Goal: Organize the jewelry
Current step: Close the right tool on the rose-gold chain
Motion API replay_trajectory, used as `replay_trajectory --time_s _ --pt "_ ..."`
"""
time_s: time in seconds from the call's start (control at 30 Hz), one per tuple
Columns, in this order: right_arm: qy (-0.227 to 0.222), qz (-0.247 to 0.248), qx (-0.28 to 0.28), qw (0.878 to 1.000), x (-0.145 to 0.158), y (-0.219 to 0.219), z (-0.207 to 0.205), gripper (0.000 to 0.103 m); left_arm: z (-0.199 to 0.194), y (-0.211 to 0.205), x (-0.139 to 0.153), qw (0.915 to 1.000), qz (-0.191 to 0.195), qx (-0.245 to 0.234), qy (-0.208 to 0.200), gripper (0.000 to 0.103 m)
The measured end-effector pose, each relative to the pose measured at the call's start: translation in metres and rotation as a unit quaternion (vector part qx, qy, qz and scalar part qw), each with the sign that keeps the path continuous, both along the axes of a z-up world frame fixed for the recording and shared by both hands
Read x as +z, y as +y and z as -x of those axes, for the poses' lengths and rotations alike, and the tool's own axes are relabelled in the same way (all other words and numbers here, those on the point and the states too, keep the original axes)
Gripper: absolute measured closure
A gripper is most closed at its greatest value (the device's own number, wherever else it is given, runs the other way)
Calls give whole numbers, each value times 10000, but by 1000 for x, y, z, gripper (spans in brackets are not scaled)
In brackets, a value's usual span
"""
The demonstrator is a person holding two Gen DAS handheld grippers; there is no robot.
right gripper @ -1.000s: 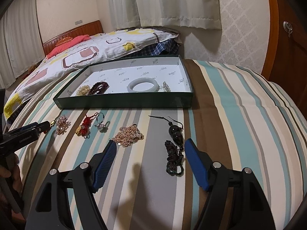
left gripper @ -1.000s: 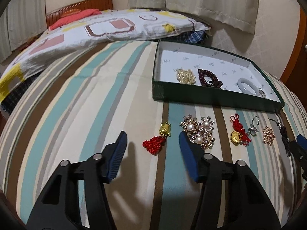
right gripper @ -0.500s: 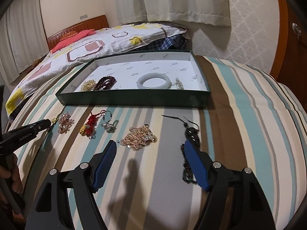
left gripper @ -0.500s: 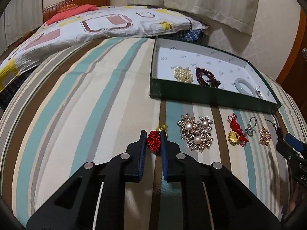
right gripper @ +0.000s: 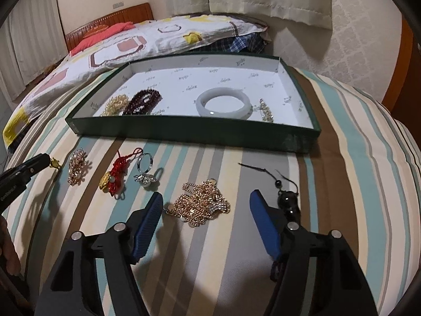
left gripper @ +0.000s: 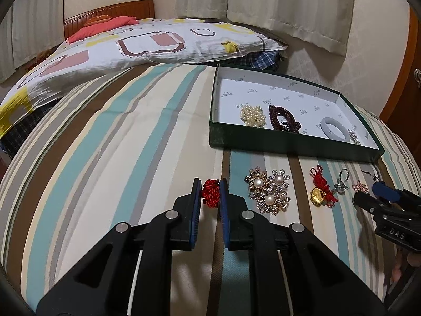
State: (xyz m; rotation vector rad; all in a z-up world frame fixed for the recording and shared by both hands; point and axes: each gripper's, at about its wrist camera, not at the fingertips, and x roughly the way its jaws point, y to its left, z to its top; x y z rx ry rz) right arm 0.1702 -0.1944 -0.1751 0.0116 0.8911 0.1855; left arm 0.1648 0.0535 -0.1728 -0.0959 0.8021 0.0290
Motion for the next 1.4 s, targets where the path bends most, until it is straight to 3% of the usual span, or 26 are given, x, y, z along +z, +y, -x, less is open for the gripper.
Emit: replay_trajectory --time_s 0.17,0.3,0.47,0.87,1.4 --pt "-25 68 -33 10000 1 0 1 52 0 1 0 10000 3 6 -2 89" --pt "-48 30 47 10000 2 1 2 71 0 1 0 10000 1 4 4 89" --pt "-47 -44 154 9999 2 5 3 84 0 1 0 10000 -3 0 1 89" --pt "-186 -123 97 9997 7 2 9 93 3 6 -1 10000 -37 42 -17 89" --pt "-728 -261 55 9970 37 -4 21 94 7 0 21 9996 -10 0 -270 89"
